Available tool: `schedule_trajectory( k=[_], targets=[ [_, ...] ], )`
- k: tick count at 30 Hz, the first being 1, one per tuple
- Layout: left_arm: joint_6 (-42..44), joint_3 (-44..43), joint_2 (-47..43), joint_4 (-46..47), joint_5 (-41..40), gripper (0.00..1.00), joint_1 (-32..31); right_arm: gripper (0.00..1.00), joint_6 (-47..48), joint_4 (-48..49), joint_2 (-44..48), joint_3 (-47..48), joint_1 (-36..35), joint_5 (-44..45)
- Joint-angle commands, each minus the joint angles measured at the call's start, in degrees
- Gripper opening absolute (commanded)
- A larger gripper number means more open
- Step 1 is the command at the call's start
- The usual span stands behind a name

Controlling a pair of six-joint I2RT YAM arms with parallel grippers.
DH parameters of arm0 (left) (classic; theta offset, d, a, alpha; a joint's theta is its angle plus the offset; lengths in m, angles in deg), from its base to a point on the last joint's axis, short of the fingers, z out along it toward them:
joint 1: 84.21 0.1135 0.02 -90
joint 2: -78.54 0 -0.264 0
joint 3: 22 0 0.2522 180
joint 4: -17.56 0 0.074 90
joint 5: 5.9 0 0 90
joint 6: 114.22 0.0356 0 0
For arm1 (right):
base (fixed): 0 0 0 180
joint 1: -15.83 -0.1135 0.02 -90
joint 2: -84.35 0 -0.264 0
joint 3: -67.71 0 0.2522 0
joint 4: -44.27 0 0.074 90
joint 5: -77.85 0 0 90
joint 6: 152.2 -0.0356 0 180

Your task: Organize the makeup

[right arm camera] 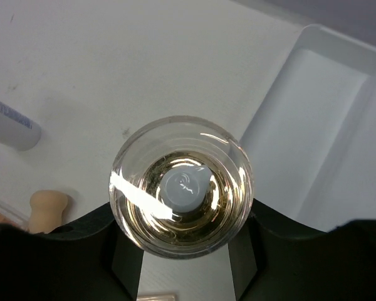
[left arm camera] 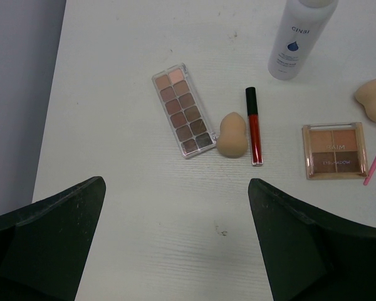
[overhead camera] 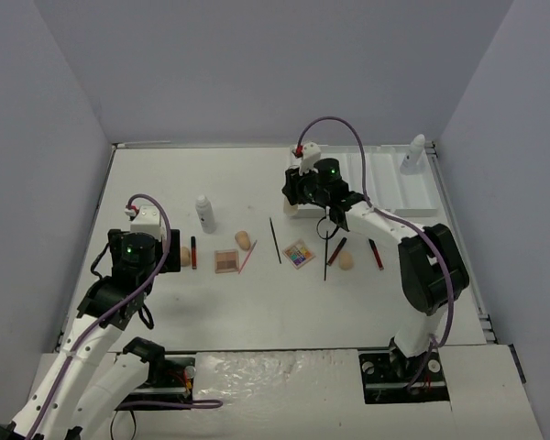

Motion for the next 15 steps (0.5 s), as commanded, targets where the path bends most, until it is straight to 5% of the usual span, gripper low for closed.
schedule_trajectory(
  k=[1,15],
  targets=[
    [-1.0,-4.0,0.5,1.2,-1.7,0.97,0.0,0.0,1.7,4.0,9.7,3.5,6.7,9.8],
    [-1.0,-3.9,-2.4,1.4,-2.1,0.97,0.1,0.0,-2.8,4.5,12.9,0.1,30.8,23.3]
  ],
)
